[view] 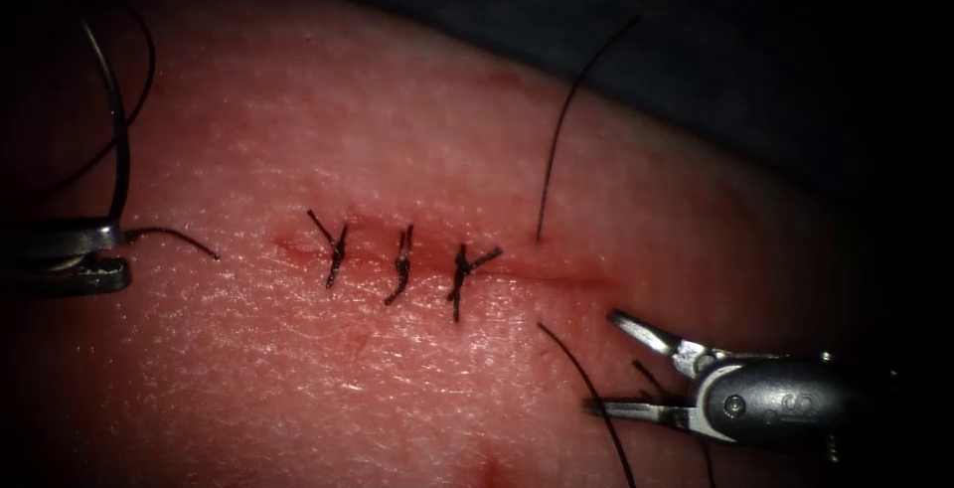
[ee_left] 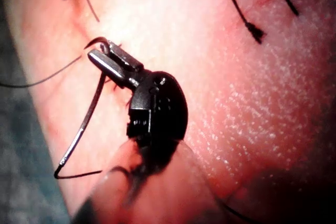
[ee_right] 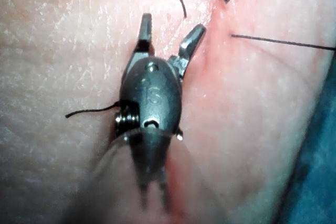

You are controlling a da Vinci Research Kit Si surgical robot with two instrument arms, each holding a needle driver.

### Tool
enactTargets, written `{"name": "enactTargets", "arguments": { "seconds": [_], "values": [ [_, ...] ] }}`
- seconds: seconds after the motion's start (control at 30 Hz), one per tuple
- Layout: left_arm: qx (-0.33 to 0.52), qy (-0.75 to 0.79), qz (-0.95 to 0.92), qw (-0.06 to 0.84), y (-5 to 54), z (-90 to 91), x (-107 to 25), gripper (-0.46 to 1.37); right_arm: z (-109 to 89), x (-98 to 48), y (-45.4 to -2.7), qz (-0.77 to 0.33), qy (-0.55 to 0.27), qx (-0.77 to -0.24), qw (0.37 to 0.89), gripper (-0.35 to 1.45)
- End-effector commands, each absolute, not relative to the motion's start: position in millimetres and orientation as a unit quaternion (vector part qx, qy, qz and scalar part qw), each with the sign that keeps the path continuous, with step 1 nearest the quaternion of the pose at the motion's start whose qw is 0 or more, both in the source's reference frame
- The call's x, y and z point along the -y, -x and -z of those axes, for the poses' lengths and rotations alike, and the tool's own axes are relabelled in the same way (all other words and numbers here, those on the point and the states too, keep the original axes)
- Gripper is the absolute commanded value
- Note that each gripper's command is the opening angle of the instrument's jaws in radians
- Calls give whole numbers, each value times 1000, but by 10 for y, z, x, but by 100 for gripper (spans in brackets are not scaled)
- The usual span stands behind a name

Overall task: Wound Closure
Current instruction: Repeatedly pull the suture through the wound with the right gripper

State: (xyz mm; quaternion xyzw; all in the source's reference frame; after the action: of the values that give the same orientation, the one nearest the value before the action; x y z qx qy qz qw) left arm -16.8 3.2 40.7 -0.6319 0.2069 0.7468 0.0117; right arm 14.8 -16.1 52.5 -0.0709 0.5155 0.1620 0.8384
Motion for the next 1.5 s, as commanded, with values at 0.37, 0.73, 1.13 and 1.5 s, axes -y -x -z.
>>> {"name": "enactTargets", "arguments": {
  "seconds": [0.37, 0.73, 1.13, 1.5],
  "values": [
    [-203, 632, -748, 8, 168, -407, -32, -35, -552, 161, -166, -186, 77, -499, 843, 86],
    [-203, 632, -748, 8, 168, -407, -32, -35, -558, 153, -188, -196, 76, -499, 841, 34],
    [-203, 632, -748, 8, 168, -407, -32, -35, -559, 152, -190, -187, 47, -510, 839, -35],
    [-203, 633, -747, 8, 169, -408, -32, -35, -548, 177, -186, -163, 27, -517, 840, -35]
  ]
}}
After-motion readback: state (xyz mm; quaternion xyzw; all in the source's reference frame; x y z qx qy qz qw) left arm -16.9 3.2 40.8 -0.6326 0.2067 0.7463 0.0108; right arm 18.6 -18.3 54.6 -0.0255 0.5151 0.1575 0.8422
